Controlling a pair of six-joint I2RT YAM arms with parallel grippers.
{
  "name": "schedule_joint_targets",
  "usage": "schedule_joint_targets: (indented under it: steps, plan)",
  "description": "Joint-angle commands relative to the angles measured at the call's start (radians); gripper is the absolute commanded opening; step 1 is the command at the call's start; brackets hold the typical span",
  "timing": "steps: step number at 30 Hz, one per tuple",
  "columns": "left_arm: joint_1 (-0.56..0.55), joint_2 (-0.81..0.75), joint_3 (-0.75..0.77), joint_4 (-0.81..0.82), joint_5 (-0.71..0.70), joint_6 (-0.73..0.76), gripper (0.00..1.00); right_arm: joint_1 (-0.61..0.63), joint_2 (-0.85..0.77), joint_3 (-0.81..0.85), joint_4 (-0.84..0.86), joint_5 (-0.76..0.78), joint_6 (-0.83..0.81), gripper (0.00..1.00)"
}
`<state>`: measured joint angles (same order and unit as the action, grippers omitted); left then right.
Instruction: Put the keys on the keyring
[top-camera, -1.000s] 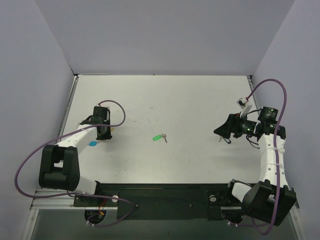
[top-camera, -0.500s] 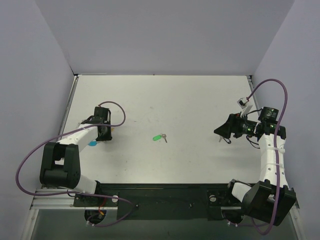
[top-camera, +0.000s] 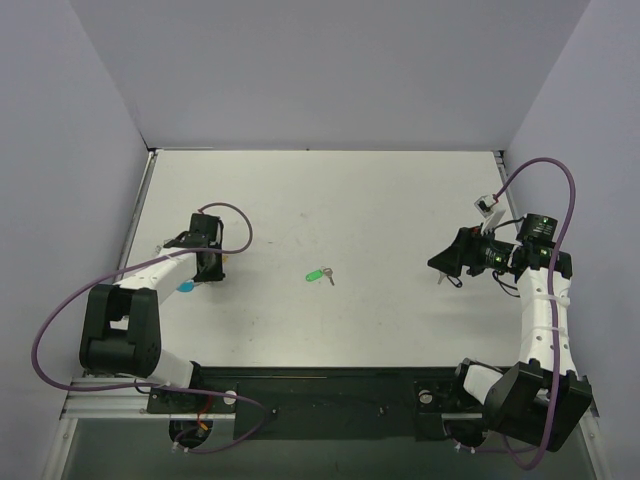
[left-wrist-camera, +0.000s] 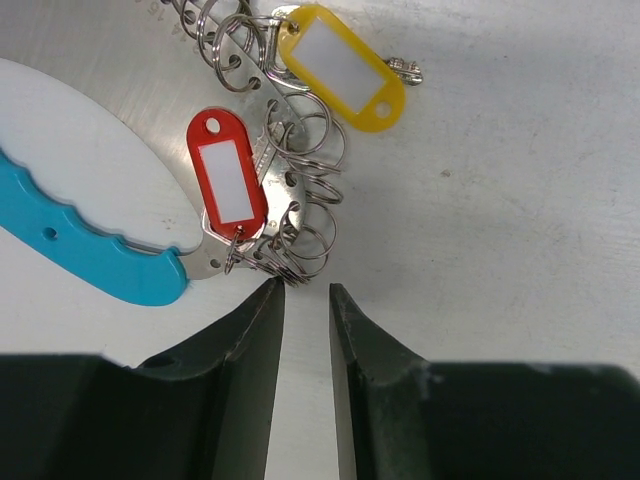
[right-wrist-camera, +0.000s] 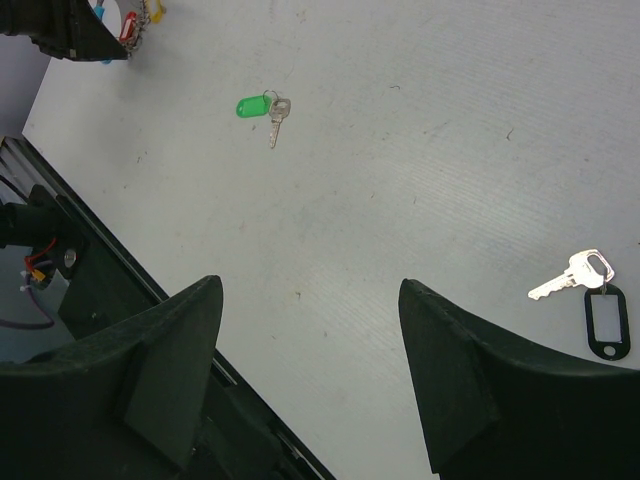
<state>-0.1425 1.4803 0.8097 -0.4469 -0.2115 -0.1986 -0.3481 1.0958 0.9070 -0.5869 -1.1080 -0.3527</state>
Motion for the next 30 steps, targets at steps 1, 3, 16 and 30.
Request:
schedule_joint_targets:
  steps: [1, 3, 16, 30]
  plan:
    - [-0.002, 0.011, 0.045, 0.011, -0.038, 0.004, 0.34, -0.008, 0.007, -0.002, -0.013, -0.046, -0.022, 0.66]
    - [-0.002, 0.021, 0.054, 0.013, -0.048, -0.005, 0.33, -0.008, 0.007, -0.002, -0.011, -0.047, -0.022, 0.66]
    - [-0.006, 0.018, 0.063, 0.008, -0.114, -0.021, 0.30, -0.008, 0.006, -0.003, -0.013, -0.046, -0.023, 0.66]
    - [-0.026, -0.023, 0.059, -0.004, -0.128, -0.016, 0.08, -0.008, 0.006, -0.003, -0.016, -0.047, -0.025, 0.66]
